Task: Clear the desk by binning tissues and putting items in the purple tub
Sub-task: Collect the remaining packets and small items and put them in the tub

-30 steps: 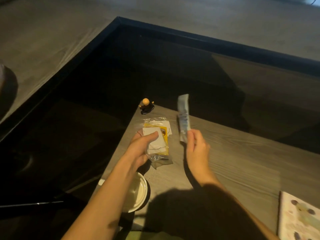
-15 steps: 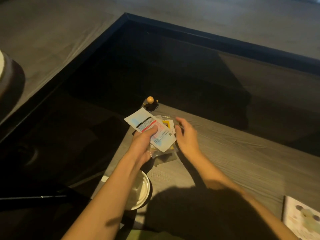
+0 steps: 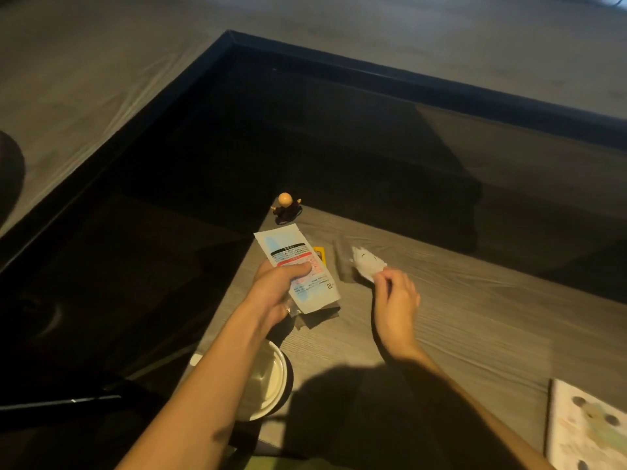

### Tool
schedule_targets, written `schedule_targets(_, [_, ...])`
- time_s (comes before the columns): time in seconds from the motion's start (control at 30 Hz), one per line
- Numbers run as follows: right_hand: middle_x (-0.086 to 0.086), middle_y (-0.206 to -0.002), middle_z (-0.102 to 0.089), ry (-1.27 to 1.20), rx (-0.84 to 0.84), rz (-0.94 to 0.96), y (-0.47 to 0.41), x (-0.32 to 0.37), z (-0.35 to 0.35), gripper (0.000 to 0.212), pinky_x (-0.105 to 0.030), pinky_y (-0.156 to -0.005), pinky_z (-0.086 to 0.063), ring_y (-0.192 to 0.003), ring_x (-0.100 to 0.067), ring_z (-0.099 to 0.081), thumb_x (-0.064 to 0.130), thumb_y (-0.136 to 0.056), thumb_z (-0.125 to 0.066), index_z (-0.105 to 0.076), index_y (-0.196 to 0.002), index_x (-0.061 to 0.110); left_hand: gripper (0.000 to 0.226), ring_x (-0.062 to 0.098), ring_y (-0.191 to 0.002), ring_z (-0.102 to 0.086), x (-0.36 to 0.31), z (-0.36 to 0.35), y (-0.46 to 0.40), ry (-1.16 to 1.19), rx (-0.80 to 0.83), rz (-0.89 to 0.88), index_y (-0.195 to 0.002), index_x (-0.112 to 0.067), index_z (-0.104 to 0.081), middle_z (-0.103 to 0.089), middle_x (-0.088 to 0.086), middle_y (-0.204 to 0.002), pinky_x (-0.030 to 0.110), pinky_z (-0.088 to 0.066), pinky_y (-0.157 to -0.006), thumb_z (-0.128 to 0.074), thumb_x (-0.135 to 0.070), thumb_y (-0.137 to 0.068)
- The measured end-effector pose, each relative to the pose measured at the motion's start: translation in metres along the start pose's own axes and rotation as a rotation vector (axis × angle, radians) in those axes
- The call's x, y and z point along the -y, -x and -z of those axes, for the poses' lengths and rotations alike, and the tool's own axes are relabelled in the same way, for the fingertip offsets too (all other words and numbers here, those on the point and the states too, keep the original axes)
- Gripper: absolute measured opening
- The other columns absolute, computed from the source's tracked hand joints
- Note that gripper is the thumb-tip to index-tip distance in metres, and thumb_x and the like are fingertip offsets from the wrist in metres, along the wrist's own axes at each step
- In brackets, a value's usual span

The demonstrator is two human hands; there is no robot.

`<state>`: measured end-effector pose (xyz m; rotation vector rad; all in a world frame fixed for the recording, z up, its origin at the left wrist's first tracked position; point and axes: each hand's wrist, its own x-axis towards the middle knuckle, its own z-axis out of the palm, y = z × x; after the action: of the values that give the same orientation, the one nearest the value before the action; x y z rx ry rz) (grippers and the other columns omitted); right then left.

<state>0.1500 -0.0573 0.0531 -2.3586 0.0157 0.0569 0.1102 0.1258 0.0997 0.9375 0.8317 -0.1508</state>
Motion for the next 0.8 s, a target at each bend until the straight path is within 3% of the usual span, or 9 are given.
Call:
schedule_targets(0.1, [-0.003, -0.139, -0.044, -0.364, -0.019, -0.111, 0.003, 0.018, 0.012, 0.013, -0.021, -0.081, -0.044, -0.107, -0.010, -0.049, 0.021, -0.095, -0.043, -0.054, -0.100, 0.015, 0.039, 0.027, -0.096, -0.066, -0.001, -0.005, 0.000, -0.017, 0.012, 0.005, -0.113, -0.017, -0.057, -0.067, 0.010, -0.108, 0.043, -0.056, -0.070, -0.061, 0.005, -0.080])
schedule_targets(0.2, [0.004, -0.140, -0.040, -0.561, 0.067, -0.013, 0.010, 0.049, 0.021, 0.011, -0.015, -0.071, -0.042, -0.097, -0.001, -0.051, 0.020, -0.095, -0.044, -0.052, -0.096, 0.012, 0.034, 0.028, -0.098, -0.066, 0.001, -0.013, 0.001, -0.057, 0.045, 0.000, -0.114, -0.016, -0.057, -0.068, 0.013, -0.111, 0.045, -0.056, -0.075, -0.062, -0.002, -0.083])
schedule_targets(0.27, [0.007, -0.131, -0.045, -0.462, 0.224, 0.114, 0.015, 0.065, 0.018, 0.013, -0.021, -0.075, -0.050, -0.100, 0.002, -0.051, 0.024, -0.094, -0.047, -0.053, -0.100, 0.014, 0.040, 0.031, -0.102, -0.067, 0.002, -0.017, 0.004, -0.044, 0.083, 0.009, -0.123, -0.015, -0.056, -0.068, 0.015, -0.114, 0.049, -0.055, -0.083, -0.062, -0.027, -0.085])
schedule_targets(0.33, [0.006, -0.119, -0.054, -0.248, 0.361, 0.238, 0.021, 0.075, 0.009, 0.015, -0.036, -0.077, -0.056, -0.094, -0.005, -0.057, 0.032, -0.091, -0.050, -0.052, -0.102, 0.022, 0.075, 0.034, -0.111, -0.063, 0.000, -0.018, 0.004, 0.003, 0.155, 0.041, -0.129, -0.015, -0.054, -0.064, 0.019, -0.122, 0.052, -0.049, -0.095, -0.059, -0.064, -0.072])
schedule_targets(0.37, [0.003, -0.113, -0.056, -0.172, 0.385, 0.296, 0.023, 0.078, 0.004, 0.017, -0.039, -0.078, -0.055, -0.094, -0.011, -0.057, 0.037, -0.089, -0.050, -0.050, -0.100, 0.024, 0.090, 0.034, -0.114, -0.060, 0.000, -0.016, 0.002, 0.040, 0.210, 0.046, -0.130, -0.014, -0.053, -0.062, 0.019, -0.124, 0.051, -0.045, -0.100, -0.056, -0.075, -0.063])
schedule_targets(0.43, [0.002, -0.104, -0.058, -0.139, 0.379, 0.362, 0.025, 0.082, -0.002, 0.022, -0.042, -0.081, -0.052, -0.096, -0.014, -0.056, 0.044, -0.088, -0.045, -0.049, -0.096, 0.023, 0.097, 0.034, -0.113, -0.057, -0.002, -0.012, 0.001, 0.082, 0.266, 0.013, -0.127, -0.012, -0.056, -0.062, 0.018, -0.116, 0.049, -0.043, -0.100, -0.046, -0.080, -0.059])
schedule_targets(0.53, [0.002, -0.096, -0.058, -0.158, 0.360, 0.402, 0.020, 0.086, -0.006, 0.023, -0.047, -0.081, -0.050, -0.088, -0.014, -0.056, 0.035, -0.095, -0.039, -0.055, -0.095, 0.018, 0.091, 0.032, -0.110, -0.059, -0.002, -0.003, 0.003, 0.139, 0.291, 0.000, -0.129, -0.011, -0.054, -0.062, 0.016, -0.112, 0.047, -0.047, -0.096, -0.052, -0.072, -0.062])
schedule_targets(0.67, [0.000, -0.099, -0.064, -0.139, 0.311, 0.493, 0.011, 0.090, -0.013, 0.035, -0.045, -0.086, -0.046, -0.094, -0.014, -0.055, 0.038, -0.092, -0.037, -0.064, -0.095, 0.016, 0.066, 0.025, -0.084, -0.072, 0.000, 0.004, 0.006, 0.166, 0.231, -0.088, -0.135, -0.009, -0.047, -0.067, 0.014, -0.099, 0.036, -0.058, -0.066, -0.068, -0.028, -0.075])
schedule_targets(0.8, [0.001, -0.096, -0.062, -0.221, 0.321, 0.436, -0.005, 0.098, -0.013, 0.020, -0.035, -0.082, -0.046, -0.092, -0.011, -0.054, 0.033, -0.089, -0.051, -0.064, -0.089, 0.018, 0.045, 0.030, -0.091, -0.070, -0.002, 0.010, 0.005, 0.153, 0.127, -0.039, -0.130, -0.018, -0.051, -0.068, 0.017, -0.110, 0.041, -0.059, -0.070, -0.061, -0.020, -0.086])
